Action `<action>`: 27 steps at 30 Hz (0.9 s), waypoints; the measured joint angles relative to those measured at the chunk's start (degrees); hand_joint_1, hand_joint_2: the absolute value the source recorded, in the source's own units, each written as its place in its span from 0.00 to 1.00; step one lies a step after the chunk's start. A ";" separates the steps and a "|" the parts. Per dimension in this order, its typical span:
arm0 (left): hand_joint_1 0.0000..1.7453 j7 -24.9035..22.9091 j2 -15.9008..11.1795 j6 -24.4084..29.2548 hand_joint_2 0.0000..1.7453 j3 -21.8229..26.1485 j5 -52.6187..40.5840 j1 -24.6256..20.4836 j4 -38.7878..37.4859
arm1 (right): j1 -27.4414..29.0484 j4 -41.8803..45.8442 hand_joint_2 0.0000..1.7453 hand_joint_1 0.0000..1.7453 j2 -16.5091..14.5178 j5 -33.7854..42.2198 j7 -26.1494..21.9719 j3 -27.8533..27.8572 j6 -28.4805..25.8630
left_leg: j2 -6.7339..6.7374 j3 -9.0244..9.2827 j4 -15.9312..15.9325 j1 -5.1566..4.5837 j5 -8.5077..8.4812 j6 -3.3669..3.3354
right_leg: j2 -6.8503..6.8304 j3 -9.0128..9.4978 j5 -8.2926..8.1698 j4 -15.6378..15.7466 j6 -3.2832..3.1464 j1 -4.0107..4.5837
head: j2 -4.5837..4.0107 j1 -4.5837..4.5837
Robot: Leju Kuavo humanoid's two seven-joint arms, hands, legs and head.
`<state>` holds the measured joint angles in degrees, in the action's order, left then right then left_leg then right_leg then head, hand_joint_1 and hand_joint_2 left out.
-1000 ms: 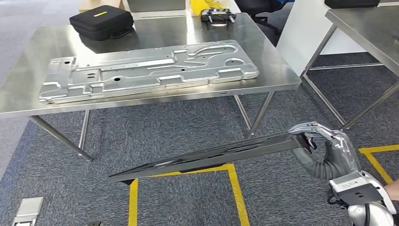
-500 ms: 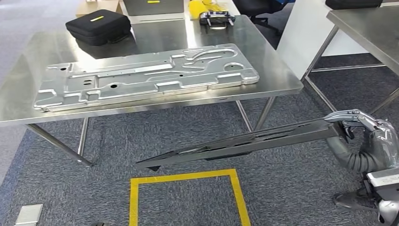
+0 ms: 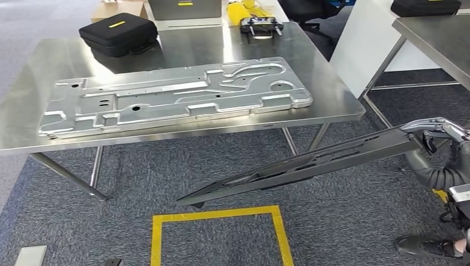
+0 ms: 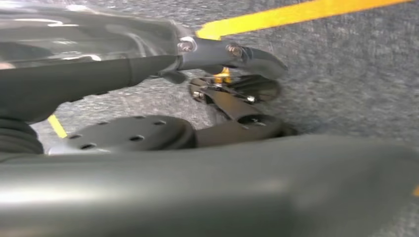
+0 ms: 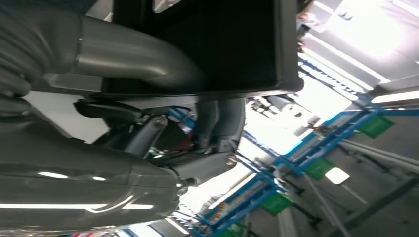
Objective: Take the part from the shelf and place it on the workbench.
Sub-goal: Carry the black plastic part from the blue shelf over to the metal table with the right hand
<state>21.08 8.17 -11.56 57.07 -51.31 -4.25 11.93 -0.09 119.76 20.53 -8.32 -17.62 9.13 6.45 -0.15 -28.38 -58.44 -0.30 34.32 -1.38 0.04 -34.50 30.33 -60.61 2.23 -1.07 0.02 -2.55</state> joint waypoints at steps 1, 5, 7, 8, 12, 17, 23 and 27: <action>0.00 -0.01 0.01 0.00 1.00 0.01 -0.04 -0.05 0.00 | -0.09 -0.04 1.00 1.00 0.08 0.02 0.13 0.07 0.17 | 0.01 0.00 0.08 0.02 0.13 0.10 | 0.05 0.13 0.42 0.28 -0.42 -0.07 | 0.01 0.00; 0.00 -0.14 0.01 -0.01 1.00 0.02 -0.44 -0.27 0.00 | -1.06 -0.47 1.00 1.00 0.53 0.15 0.90 0.26 1.08 | 0.01 -2.88 -6.19 0.27 3.20 1.18 | -0.15 1.12 1.29 0.53 -1.69 -0.43 | -0.02 -0.07; 0.00 -0.32 0.01 -0.01 1.00 0.02 -0.60 -0.22 0.00 | -1.72 -1.02 1.00 1.00 0.70 0.26 1.33 0.27 1.43 | 0.01 -7.92 -14.19 0.46 5.54 1.53 | -0.20 1.61 1.84 0.53 -1.99 -0.41 | -0.02 -0.08; 0.00 -0.42 0.01 -0.01 1.00 0.02 -0.63 -0.13 0.00 | -1.95 -1.32 1.00 1.00 0.76 0.29 1.46 0.27 1.53 | 0.01 -9.94 -16.73 0.47 5.53 1.54 | -0.17 1.97 2.16 0.52 -2.03 -0.38 | -0.02 -0.08; 0.00 -0.51 -0.03 -0.01 1.00 0.08 -0.66 0.05 0.00 | -2.76 -2.27 1.00 1.00 1.06 0.32 1.57 0.28 1.67 | -0.02 -9.22 -8.66 0.05 -3.63 0.09 | 0.01 4.53 3.87 0.64 -1.85 -0.14 | -0.02 -0.06; 0.00 -0.50 -0.10 -0.01 1.00 0.45 -0.67 -0.07 -0.01 | -3.63 -3.13 1.00 1.00 1.72 0.42 2.08 0.39 2.00 | 0.02 -6.89 -2.75 -0.66 -4.86 -1.65 | 0.06 5.39 4.59 1.67 -0.40 -0.36 | -0.02 -0.03; 0.00 -0.46 0.06 -0.01 1.00 0.59 -0.67 -0.20 -0.01 | -4.60 -4.01 1.00 1.00 2.52 0.55 2.48 0.75 2.34 | 0.10 -3.36 0.60 0.07 -3.51 -1.81 | 0.00 -2.67 8.88 -11.88 0.78 -0.39 | -0.01 0.01; 0.00 -0.52 0.16 -0.03 1.00 0.61 -0.69 -0.18 0.00 | -5.14 -4.64 1.00 1.00 2.95 0.87 2.75 0.84 2.63 | 0.02 -0.67 0.45 0.41 -1.39 -0.69 | -0.14 -2.01 0.95 -5.10 1.71 -0.66 | -0.01 0.01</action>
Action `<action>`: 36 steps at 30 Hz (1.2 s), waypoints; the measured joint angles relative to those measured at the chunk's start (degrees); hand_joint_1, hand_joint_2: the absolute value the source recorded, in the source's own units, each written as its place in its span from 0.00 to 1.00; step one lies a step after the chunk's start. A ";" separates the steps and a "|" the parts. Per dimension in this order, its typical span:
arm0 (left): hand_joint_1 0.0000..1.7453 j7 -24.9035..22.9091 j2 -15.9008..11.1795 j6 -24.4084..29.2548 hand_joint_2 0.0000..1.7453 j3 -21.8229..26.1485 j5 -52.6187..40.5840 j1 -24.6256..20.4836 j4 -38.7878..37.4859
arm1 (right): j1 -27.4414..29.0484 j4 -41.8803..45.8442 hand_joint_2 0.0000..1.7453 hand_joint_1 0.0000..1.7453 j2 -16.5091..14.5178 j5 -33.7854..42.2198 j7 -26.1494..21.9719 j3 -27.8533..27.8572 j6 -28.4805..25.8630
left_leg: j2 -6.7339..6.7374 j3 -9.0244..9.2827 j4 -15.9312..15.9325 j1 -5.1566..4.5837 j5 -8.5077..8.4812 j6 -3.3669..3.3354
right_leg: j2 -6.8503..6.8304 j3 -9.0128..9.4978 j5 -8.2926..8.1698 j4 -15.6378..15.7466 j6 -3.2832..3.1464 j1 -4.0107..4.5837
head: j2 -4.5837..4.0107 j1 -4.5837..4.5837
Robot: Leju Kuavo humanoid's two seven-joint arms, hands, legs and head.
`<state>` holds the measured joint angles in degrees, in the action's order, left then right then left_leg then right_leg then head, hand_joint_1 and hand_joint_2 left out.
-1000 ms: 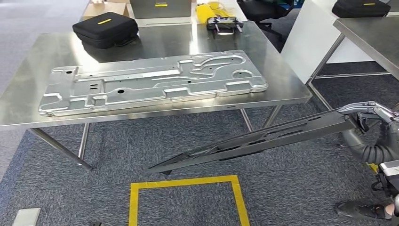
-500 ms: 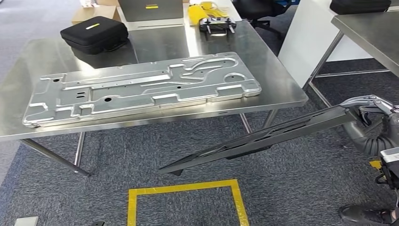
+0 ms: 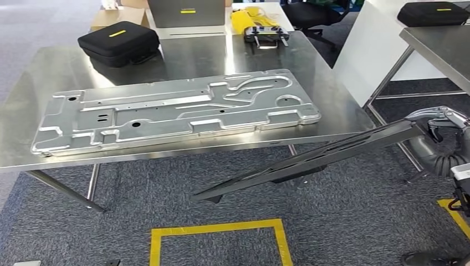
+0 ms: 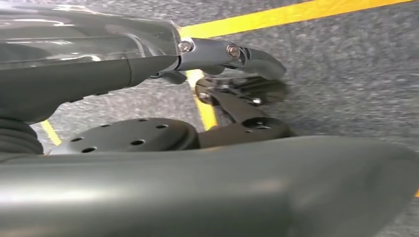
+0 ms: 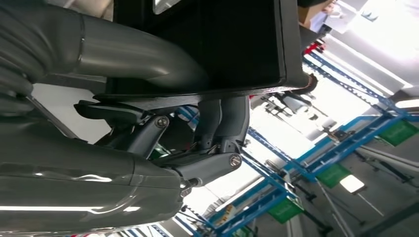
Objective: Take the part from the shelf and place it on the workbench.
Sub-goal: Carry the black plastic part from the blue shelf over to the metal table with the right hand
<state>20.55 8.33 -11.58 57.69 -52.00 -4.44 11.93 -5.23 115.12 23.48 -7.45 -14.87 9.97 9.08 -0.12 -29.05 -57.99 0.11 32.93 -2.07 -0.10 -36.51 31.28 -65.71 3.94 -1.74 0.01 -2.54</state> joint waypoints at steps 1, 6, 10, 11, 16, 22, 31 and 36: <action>0.00 -0.02 0.00 0.00 1.00 0.02 -0.02 -0.06 0.00 | -0.22 -0.16 1.00 1.00 0.14 0.09 0.08 0.02 0.07 | -0.04 0.48 -0.20 0.01 0.56 0.39 | -0.03 1.21 -1.29 2.96 -0.04 0.02 | -0.01 0.03; 0.00 -0.12 0.02 0.00 1.00 0.06 -0.30 -0.36 0.00 | -0.79 -0.45 1.00 1.00 0.61 0.36 0.55 0.05 0.58 | -0.03 0.77 -0.77 -0.13 1.89 1.43 | 0.14 2.49 -0.23 5.33 -2.54 0.25 | 0.00 0.07; 0.00 -0.18 0.04 0.00 1.00 0.06 -0.52 -0.38 0.00 | -1.05 -0.44 1.00 1.00 0.83 0.38 0.61 0.05 0.85 | -0.02 -5.50 -12.22 0.12 6.40 2.33 | -0.09 3.34 0.60 5.42 -3.54 0.15 | -0.01 0.06; 0.00 -0.21 0.04 0.00 1.00 0.06 -0.57 -0.27 0.00 | -1.06 -0.44 1.00 1.00 0.83 0.39 0.62 0.04 0.88 | -0.03 -7.82 -15.59 0.12 7.04 2.33 | -0.08 3.57 0.84 5.42 -3.62 0.21 | 0.00 0.06; 0.00 -0.34 0.01 0.03 1.00 0.05 -0.96 -0.01 0.00 | -1.68 -0.49 1.00 1.00 0.87 0.44 0.86 -0.04 1.17 | -0.06 -7.24 -7.33 -0.60 -2.24 0.32 | 0.16 5.94 2.44 5.58 -3.59 0.62 | -0.01 0.08; 0.00 -0.29 -0.11 0.17 1.00 0.07 -0.98 -0.27 0.00 | -3.37 -0.96 1.00 1.00 1.33 0.45 1.56 -0.53 1.85 | 0.00 -4.82 -1.45 -0.98 -2.84 -0.91 | 0.17 6.01 3.25 5.57 -1.94 0.44 | -0.01 0.14; 0.00 -0.33 -0.04 0.05 1.00 0.06 -1.26 -0.51 0.00 | -8.79 -3.54 1.00 1.00 2.63 1.15 3.63 -1.87 2.81 | -0.03 -0.64 -0.65 -0.36 -0.22 -0.16 | 0.04 -0.08 -1.01 1.20 -0.27 0.22 | 0.00 0.21; 0.00 -0.80 -0.02 -0.39 1.00 0.06 -2.38 -1.35 0.00 | -18.61 -6.82 1.00 1.00 5.52 3.35 8.01 -3.23 4.12 | 0.11 -0.49 -1.10 -0.73 1.03 0.86 | 0.30 1.36 -1.01 5.07 -2.16 0.23 | -0.01 0.29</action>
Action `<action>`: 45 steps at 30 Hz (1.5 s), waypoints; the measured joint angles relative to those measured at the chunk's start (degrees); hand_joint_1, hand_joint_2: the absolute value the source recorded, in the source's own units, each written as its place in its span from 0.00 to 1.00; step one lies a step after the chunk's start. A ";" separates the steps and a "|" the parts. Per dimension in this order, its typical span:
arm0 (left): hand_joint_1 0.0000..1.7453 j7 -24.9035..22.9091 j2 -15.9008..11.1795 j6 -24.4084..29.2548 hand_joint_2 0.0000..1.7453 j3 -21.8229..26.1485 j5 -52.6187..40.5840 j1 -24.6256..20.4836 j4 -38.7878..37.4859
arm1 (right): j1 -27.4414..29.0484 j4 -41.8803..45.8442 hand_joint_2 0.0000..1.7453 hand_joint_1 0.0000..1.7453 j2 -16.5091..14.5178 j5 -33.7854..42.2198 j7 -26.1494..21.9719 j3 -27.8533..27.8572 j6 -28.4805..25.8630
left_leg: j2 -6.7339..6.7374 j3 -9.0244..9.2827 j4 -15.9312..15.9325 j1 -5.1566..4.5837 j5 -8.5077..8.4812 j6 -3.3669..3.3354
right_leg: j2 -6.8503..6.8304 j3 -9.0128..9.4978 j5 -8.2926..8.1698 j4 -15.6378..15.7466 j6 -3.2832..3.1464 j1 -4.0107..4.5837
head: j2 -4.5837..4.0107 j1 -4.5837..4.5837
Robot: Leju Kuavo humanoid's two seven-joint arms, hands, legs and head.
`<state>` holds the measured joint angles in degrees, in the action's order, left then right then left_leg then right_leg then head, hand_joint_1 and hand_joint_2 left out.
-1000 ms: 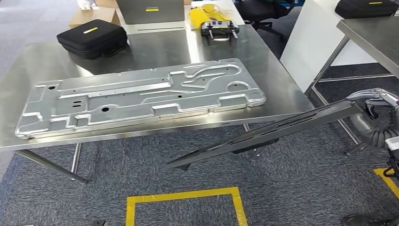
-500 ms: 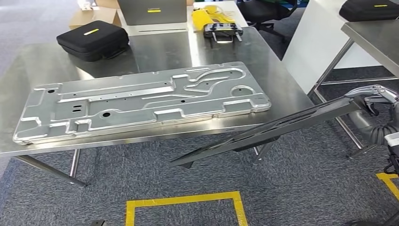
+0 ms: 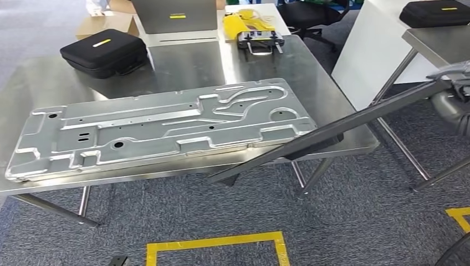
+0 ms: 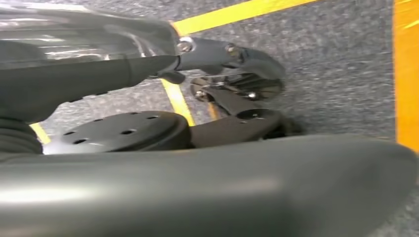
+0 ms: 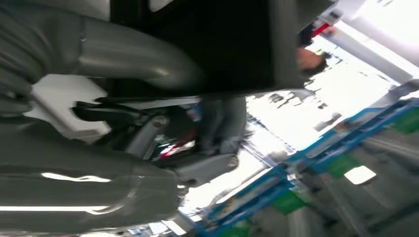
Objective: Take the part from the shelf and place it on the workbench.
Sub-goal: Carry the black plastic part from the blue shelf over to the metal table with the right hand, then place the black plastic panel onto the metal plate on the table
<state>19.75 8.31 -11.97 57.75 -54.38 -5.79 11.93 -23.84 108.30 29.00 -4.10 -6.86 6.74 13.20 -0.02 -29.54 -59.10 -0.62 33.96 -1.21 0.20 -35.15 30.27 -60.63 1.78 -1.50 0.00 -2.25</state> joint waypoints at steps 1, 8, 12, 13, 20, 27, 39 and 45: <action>0.00 -0.12 0.01 -0.04 1.00 -0.01 -0.17 -0.26 0.00 | -2.59 -0.74 1.00 1.00 0.59 0.23 0.94 -0.36 0.12 | 0.01 -0.27 -0.72 0.02 0.48 0.24 | -0.03 0.14 0.16 0.03 -0.33 -0.12 | 0.00 0.00; 0.00 -0.64 0.17 -0.47 1.00 -0.23 -1.09 -0.77 0.00 | -19.08 -6.46 1.00 1.00 3.20 0.41 6.52 -3.81 0.06 | -0.02 -11.29 -15.36 0.55 1.71 1.04 | -0.21 2.19 1.99 0.10 -1.06 -0.10 | 0.00 -0.03; 0.00 -0.85 0.20 -0.55 1.00 -0.27 -1.40 -0.77 0.00 | -27.44 -10.58 1.00 1.00 4.33 0.31 8.54 -6.20 0.08 | -0.15 -8.09 -4.25 -0.21 -6.50 -1.09 | -0.13 4.16 3.37 0.55 -0.66 0.06 | 0.00 -0.03; 0.00 -0.94 0.20 -0.55 1.00 -0.28 -1.51 -0.80 0.00 | -28.72 -11.43 1.00 1.00 4.56 0.27 8.83 -6.66 0.08 | -0.15 -7.85 -3.87 -0.39 -6.24 -1.42 | -0.08 4.25 3.45 0.80 -0.39 0.00 | 0.00 -0.05; 0.00 -1.25 0.40 -0.53 1.00 -0.49 -1.70 -1.09 0.00 | -33.64 -15.70 1.00 1.00 6.08 -0.65 10.08 -8.75 -0.02 | -0.06 -4.15 0.85 0.21 -4.71 -2.24 | -0.13 -1.60 7.47 -9.19 1.01 -0.02 | 0.00 -0.08; 0.00 -1.35 0.65 -0.50 1.00 -1.11 -1.69 -1.06 0.00 | -33.50 -18.27 1.00 1.00 6.00 -1.41 10.20 -10.37 -0.23 | -0.23 -0.03 0.28 0.53 -0.80 -0.41 | -0.29 -1.70 -2.30 -1.19 1.79 -0.06 | 0.01 -0.01; 0.00 -1.24 0.66 -0.08 1.00 -1.16 -1.63 -0.80 0.00 | -29.45 -18.46 1.00 1.00 5.37 -1.28 8.87 -11.86 -1.08 | -0.19 -11.76 -14.06 0.45 -0.61 0.51 | -0.07 2.64 2.35 0.16 -1.20 0.12 | 0.02 -0.09; 0.00 -1.08 0.20 0.08 1.00 -1.11 -1.44 -0.44 0.00 | -28.25 -17.64 1.00 1.00 5.34 0.09 9.05 -11.83 -0.61 | -0.34 -8.59 -3.60 -1.17 -7.66 -2.70 | 0.11 4.95 3.75 1.65 -0.23 -0.14 | 0.00 -0.23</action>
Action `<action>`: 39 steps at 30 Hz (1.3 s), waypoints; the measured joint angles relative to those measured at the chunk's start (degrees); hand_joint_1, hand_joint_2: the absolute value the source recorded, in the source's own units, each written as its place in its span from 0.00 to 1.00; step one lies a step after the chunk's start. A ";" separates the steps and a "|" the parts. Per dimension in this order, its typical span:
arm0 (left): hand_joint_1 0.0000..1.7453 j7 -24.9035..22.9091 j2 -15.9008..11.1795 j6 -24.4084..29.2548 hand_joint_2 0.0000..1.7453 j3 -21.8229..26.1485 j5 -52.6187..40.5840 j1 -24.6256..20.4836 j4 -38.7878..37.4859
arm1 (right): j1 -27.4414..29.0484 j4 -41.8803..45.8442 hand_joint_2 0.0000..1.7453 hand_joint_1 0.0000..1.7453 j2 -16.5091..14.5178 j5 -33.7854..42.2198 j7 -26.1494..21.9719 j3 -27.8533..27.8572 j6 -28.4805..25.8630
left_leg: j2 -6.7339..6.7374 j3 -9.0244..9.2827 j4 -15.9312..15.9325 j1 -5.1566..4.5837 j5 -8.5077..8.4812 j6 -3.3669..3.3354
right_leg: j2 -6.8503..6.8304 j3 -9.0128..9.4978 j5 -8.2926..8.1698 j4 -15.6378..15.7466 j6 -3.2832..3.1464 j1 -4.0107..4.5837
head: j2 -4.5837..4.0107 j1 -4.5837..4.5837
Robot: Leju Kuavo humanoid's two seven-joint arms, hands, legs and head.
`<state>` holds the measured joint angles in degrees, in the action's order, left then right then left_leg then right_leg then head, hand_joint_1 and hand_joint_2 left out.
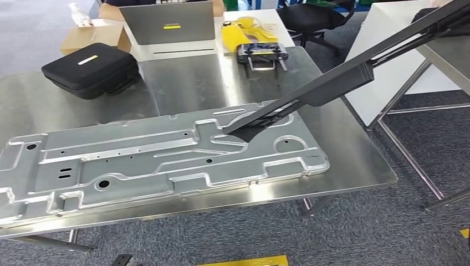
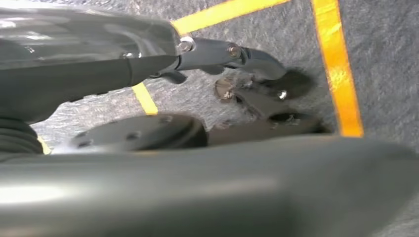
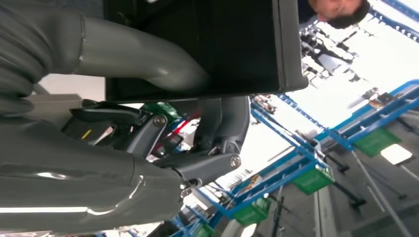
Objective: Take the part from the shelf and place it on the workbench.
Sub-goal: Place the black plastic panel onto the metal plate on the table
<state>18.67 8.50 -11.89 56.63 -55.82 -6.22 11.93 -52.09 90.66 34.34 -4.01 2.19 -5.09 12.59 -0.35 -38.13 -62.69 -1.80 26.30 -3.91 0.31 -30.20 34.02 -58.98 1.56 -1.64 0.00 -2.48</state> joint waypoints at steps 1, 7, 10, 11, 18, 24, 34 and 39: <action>0.00 0.07 -0.01 0.04 1.00 0.00 0.04 -0.07 0.00 | 0.18 0.25 1.00 1.00 0.08 0.07 0.02 0.12 0.04 | 0.02 0.92 1.41 0.15 0.43 -0.02 | -0.06 0.22 0.15 0.23 0.21 -0.01 | -0.01 0.00; 0.00 0.56 0.18 0.17 1.00 0.00 0.17 -0.23 0.00 | 0.44 0.85 1.00 1.00 -0.01 0.14 0.03 0.26 0.04 | -0.04 5.33 5.66 1.26 2.34 0.19 | -0.11 -8.08 3.35 -12.51 1.11 -0.07 | 0.00 0.16; 0.00 0.57 0.21 0.21 1.00 0.01 0.19 -0.19 0.00 | 0.09 1.03 1.00 1.00 -0.32 0.00 0.23 0.17 0.01 | -0.09 6.83 4.76 1.74 4.24 1.11 | -0.22 -7.98 -2.92 -7.51 2.18 -0.45 | 0.00 0.17; 0.00 0.55 0.16 0.26 1.00 0.01 0.20 -0.20 0.00 | -0.27 1.02 1.00 1.00 -0.49 -0.08 0.40 0.09 -0.02 | -0.14 7.07 4.30 1.79 4.93 1.58 | -0.25 -7.22 -4.68 -5.01 2.43 -0.44 | 0.00 0.25; 0.00 -0.19 0.04 0.44 1.00 -0.01 -0.25 -0.28 0.00 | -2.54 0.08 1.00 1.00 -2.20 -2.44 1.42 -1.39 -0.31 | -0.25 6.41 3.14 1.10 5.54 1.21 | -0.10 -6.35 -4.59 -1.91 1.19 -0.53 | 0.00 0.06; 0.00 -0.94 0.05 0.90 1.00 -0.02 -0.33 -0.68 0.00 | -5.58 -2.96 1.00 1.00 -3.68 -3.88 1.05 -3.08 -0.29 | -0.24 6.56 3.48 1.12 5.27 0.88 | -0.17 -6.30 -4.26 -1.92 0.67 -0.36 | -0.01 0.08; 0.00 -0.94 0.05 1.06 1.00 -0.02 -0.26 -0.64 0.00 | -7.41 -4.41 1.00 1.00 -4.70 -3.43 0.78 -5.07 0.70 | -0.25 6.76 3.95 1.29 5.75 2.88 | -0.36 -6.22 -4.24 -1.97 0.42 -0.18 | 0.01 0.08; 0.00 -1.00 0.05 0.91 1.00 -0.05 -0.83 -0.76 0.00 | -8.64 -5.92 1.00 1.00 -5.34 -2.98 0.30 -5.90 0.72 | -0.25 6.77 3.78 1.12 5.79 2.92 | -0.39 -6.06 -4.29 -1.86 0.42 -0.31 | 0.00 0.08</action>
<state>17.67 8.55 -10.98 56.58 -56.65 -6.98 11.93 -60.73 84.75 28.99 -6.99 2.49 -10.99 13.31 -0.60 -31.37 -58.91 -0.68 32.08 -0.99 -0.09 -36.26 29.72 -60.85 1.98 -1.95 0.01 -2.40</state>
